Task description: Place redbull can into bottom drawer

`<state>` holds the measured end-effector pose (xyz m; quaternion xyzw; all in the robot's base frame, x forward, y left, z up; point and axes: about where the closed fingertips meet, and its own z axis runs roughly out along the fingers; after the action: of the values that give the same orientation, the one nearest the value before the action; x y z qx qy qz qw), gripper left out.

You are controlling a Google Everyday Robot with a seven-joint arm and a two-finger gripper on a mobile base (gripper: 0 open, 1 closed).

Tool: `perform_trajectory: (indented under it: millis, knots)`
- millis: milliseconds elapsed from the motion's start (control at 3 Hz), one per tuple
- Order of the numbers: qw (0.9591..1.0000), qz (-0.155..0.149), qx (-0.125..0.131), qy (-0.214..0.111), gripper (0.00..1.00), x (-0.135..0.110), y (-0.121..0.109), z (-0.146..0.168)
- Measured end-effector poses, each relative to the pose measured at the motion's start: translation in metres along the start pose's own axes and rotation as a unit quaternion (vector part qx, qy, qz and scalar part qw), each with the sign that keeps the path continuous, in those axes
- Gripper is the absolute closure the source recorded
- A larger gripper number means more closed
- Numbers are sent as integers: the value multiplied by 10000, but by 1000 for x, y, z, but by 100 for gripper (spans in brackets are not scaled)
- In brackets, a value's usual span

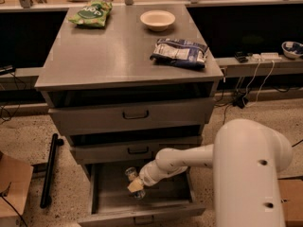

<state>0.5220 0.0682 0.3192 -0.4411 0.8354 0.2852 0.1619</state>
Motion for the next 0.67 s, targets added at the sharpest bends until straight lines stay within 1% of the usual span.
perform_trajectory:
  millis: [333,667]
  knots:
    - [9979,-231,134,598,100,25,-12,45]
    - [9937,-406,266,1010,100,35,-18,75]
